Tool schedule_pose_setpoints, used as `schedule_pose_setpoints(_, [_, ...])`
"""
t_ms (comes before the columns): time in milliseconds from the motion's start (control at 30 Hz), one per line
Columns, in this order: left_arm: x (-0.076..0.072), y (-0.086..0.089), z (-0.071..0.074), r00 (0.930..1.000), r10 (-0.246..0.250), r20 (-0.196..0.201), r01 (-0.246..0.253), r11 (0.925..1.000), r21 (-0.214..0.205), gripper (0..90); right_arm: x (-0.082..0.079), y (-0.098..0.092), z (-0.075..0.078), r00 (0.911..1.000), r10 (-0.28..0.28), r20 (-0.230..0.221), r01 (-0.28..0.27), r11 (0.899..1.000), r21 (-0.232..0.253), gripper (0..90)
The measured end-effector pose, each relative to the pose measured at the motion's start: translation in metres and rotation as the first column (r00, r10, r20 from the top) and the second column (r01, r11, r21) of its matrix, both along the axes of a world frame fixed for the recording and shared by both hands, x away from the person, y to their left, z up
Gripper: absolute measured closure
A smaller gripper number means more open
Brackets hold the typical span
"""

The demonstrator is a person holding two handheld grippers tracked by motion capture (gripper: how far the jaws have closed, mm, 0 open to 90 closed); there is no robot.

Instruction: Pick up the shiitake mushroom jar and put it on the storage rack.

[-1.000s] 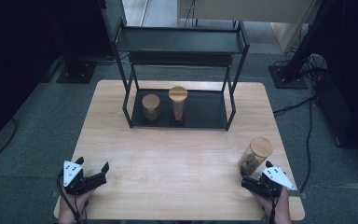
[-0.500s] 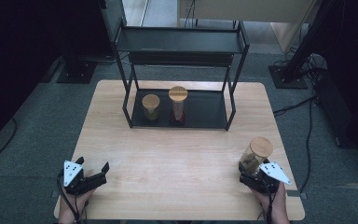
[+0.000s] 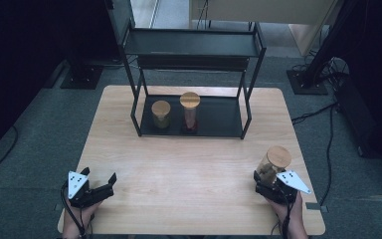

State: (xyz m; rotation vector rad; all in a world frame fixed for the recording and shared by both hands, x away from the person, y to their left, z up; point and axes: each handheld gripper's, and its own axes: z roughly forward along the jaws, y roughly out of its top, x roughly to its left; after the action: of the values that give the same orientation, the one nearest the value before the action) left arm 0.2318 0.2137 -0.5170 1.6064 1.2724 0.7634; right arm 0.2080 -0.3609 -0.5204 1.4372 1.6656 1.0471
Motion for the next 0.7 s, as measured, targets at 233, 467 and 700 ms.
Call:
schedule_pose_setpoints(233, [0.000, 0.000, 0.000, 1.0000, -0.001, -0.001, 0.001, 1.0000, 0.002, 0.5, 0.000, -0.006, 0.005, 0.9999, -0.009, -0.007, 0.009, 1.000, 0.009, 16.8])
schedule_pose_setpoints(467, [0.000, 0.000, 0.000, 1.0000, -0.001, -0.001, 0.001, 1.0000, 0.005, 0.5, 0.000, -0.006, 0.015, 0.9995, 0.026, -0.016, -0.026, 1.000, -0.002, 22.3])
schedule_pose_setpoints(700, [0.000, 0.000, 0.000, 1.0000, -0.001, -0.001, 0.001, 1.0000, 0.005, 0.5, 0.001, -0.006, 0.020, 0.9987, 0.043, -0.028, -0.044, 0.999, -0.011, 23.9])
